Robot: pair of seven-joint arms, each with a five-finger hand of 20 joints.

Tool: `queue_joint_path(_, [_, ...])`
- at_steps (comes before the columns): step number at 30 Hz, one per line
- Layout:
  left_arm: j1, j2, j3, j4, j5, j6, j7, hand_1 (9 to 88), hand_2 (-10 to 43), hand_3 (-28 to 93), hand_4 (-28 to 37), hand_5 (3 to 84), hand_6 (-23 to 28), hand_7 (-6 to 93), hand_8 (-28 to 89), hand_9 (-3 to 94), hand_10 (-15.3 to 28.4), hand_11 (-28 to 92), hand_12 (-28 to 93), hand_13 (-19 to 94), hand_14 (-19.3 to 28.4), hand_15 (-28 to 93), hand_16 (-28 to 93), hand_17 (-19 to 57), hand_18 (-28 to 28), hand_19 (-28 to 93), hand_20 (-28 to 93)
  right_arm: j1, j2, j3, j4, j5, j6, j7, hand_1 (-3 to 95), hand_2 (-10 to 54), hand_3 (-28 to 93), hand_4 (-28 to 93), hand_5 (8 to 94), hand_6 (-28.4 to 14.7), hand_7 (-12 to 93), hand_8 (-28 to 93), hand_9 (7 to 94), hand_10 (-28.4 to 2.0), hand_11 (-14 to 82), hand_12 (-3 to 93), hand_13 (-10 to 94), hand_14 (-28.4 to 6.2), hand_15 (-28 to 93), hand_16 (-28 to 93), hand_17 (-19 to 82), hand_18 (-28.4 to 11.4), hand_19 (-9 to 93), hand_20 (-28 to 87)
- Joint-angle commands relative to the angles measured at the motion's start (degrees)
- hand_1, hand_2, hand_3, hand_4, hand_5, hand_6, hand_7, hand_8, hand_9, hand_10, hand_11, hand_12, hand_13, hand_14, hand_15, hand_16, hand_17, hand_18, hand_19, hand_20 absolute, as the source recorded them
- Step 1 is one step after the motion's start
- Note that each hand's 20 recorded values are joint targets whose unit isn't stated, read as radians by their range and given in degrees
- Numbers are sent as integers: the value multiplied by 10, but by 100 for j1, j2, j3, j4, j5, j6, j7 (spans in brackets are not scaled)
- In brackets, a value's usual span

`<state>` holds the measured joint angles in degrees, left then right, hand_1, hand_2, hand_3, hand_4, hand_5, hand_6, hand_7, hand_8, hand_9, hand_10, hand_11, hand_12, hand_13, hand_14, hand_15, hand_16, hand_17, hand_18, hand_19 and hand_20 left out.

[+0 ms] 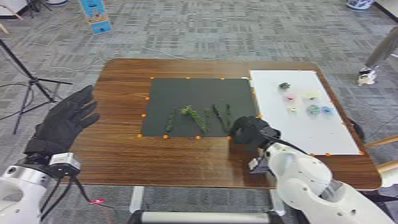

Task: Arrange flowers

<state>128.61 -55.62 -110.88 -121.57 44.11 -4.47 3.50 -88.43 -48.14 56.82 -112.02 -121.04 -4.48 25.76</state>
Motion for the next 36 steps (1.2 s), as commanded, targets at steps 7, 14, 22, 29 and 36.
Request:
queue_joint_path(7, [61,-53,-37,-37,-24,66,1,285,-95,611,-283,237,16,153,-92,164,84,102,177,124,104,108,52,-89,148,350,79,-30,373,679,22,-219,1211,544,266,-95,802,-272,554,-51,239,-90,554,-151,566,478,595,-119,798,438,299,-214,844,517])
queue_joint_path(14, [96,-30,-4,-36,-24,241,118,285,-95,611,-283,236,16,153,-92,164,83,102,177,124,105,110,52,-90,148,351,80,556,569,268,489,-584,2325,776,447,-95,471,-283,560,-48,252,-92,564,-141,509,428,589,-114,786,421,298,-205,836,509])
queue_joint_path(22, [66,-16,-237,-84,14,194,-28,317,-95,559,-283,229,19,156,-93,157,80,106,182,123,123,106,39,-84,179,365,63,512,787,331,757,-627,2304,1013,636,-66,-249,-50,542,-36,208,-63,534,-123,466,446,539,-103,775,433,250,-158,768,551])
queue_joint_path(29, [124,15,-382,-131,-7,279,61,319,-95,543,-283,227,25,158,-93,157,82,110,180,125,133,105,28,-94,197,381,35,412,1103,17,1335,-1177,2837,734,609,-95,-6,-105,512,-35,268,-90,491,-131,525,459,514,-108,775,419,254,-180,770,537])
queue_joint_path(36, [133,23,-449,-121,-4,278,175,306,-95,561,-283,231,22,160,-96,161,83,112,175,125,114,107,38,-96,167,368,47,717,1223,-681,1930,-1518,3620,399,481,-95,544,-281,501,-24,354,-129,471,-135,577,468,497,-110,782,403,255,-189,770,517])
